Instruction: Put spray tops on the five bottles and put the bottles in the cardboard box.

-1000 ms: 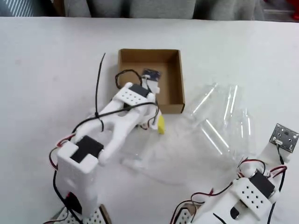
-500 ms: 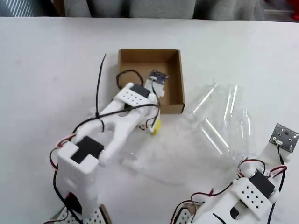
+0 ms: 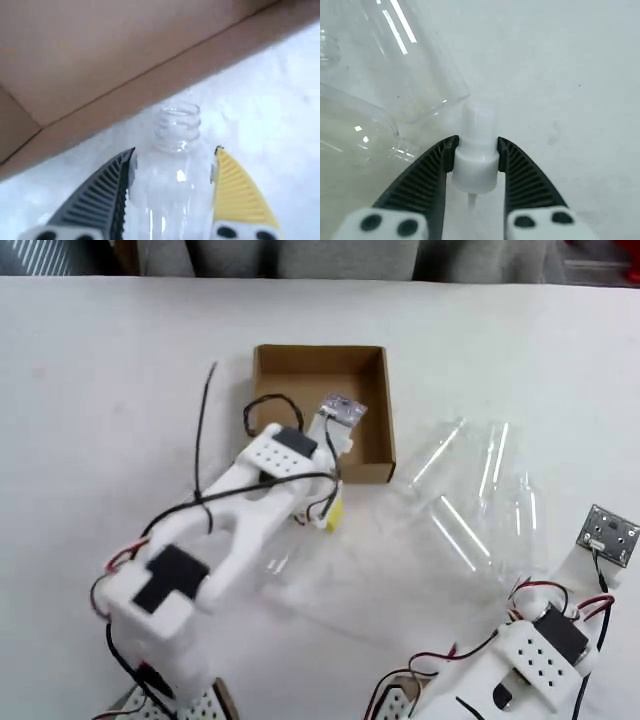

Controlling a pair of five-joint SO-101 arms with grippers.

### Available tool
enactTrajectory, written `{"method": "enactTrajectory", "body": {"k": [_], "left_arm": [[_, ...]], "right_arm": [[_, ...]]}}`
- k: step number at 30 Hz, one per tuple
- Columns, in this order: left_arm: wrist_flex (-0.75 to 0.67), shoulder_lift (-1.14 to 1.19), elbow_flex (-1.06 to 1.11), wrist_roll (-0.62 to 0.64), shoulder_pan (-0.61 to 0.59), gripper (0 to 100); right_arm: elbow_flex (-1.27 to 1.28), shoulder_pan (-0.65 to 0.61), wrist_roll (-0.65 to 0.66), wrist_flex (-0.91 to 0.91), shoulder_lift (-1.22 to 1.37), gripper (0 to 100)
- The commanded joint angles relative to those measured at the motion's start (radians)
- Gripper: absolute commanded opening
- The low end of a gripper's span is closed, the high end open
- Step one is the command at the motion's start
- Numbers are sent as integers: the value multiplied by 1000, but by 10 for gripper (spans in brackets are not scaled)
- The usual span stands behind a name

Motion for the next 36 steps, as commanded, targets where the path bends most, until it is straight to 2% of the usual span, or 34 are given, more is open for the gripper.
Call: {"method": "enactTrajectory", "body": {"k": [1, 8, 15, 18, 21, 28, 30, 32, 36], "left_arm": [[-160, -278, 193, -43, 10, 112], [-276, -616, 436, -43, -13, 113], [-302, -964, 557, -43, -79, 113], [-305, -1138, 594, -43, -84, 112], [-370, -1314, 658, -43, -76, 111], [-703, -1710, 990, -43, -73, 110], [-773, -1801, 1071, -41, -73, 110], [-790, -1870, 1114, -38, -73, 109], [-795, -1916, 1171, -35, -73, 109]], "right_arm": [[-11, -10, 0, -13, -24, 16], [-9, -15, -8, -13, -18, 16], [11, -194, -8, -91, -24, 16], [11, -275, -2, -182, -24, 18], [11, -335, -2, -311, -24, 17], [3, -435, -11, -670, -22, 16], [0, -470, -66, -756, -21, 16], [-31, -499, -193, -792, -13, 15], [-166, -578, -371, -711, -13, 15]]}}
